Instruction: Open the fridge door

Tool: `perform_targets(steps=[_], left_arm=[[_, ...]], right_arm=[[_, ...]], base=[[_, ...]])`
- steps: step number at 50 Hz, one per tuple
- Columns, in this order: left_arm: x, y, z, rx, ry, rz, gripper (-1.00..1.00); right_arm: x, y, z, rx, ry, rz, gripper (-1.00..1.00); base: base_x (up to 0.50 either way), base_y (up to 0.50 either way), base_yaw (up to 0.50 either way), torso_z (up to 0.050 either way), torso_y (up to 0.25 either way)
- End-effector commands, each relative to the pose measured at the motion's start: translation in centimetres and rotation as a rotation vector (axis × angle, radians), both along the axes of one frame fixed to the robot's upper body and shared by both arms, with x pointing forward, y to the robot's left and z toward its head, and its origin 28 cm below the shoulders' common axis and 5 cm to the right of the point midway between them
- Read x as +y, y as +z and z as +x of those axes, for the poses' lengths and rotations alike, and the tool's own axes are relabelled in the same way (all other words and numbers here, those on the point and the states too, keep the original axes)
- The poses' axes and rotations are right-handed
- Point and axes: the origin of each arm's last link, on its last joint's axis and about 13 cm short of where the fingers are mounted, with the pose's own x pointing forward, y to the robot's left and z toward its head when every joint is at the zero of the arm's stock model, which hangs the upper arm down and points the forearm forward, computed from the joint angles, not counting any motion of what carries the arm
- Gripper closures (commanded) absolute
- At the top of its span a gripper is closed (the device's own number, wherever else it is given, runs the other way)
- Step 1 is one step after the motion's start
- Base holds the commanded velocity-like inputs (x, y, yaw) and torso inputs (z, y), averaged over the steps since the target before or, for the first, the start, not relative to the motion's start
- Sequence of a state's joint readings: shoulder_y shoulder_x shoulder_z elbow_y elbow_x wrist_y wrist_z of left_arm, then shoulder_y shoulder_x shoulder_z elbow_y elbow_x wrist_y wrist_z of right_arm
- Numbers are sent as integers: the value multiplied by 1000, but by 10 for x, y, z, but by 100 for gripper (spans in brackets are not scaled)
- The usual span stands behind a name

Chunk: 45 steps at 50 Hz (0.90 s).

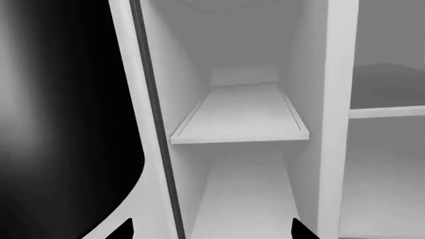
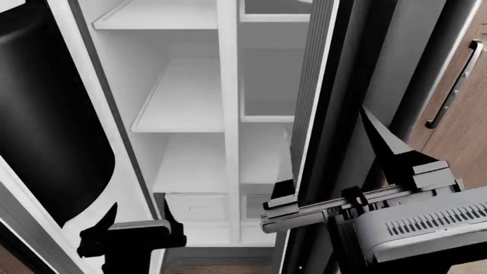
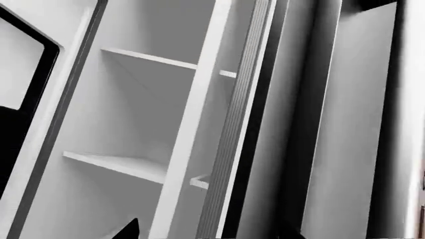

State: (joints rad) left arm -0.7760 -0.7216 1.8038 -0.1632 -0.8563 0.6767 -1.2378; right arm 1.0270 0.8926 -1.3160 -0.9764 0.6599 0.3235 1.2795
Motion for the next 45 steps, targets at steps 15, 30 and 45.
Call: perform_targets(steps=[15, 30, 45], left_arm=[[-3, 2, 4, -2, 3, -3, -100], [0, 0, 1, -2, 3, -3, -100], [-2, 1, 3, -3, 3, -5, -100]], right_arm=[[39, 13, 22, 49, 262, 46, -100], [65, 18, 40, 165, 349, 56, -100], [87, 25, 64, 237, 324, -18, -100]], base=[[0, 0, 0, 0, 0], [0, 0, 0, 0, 0], [0, 0, 0, 0, 0]])
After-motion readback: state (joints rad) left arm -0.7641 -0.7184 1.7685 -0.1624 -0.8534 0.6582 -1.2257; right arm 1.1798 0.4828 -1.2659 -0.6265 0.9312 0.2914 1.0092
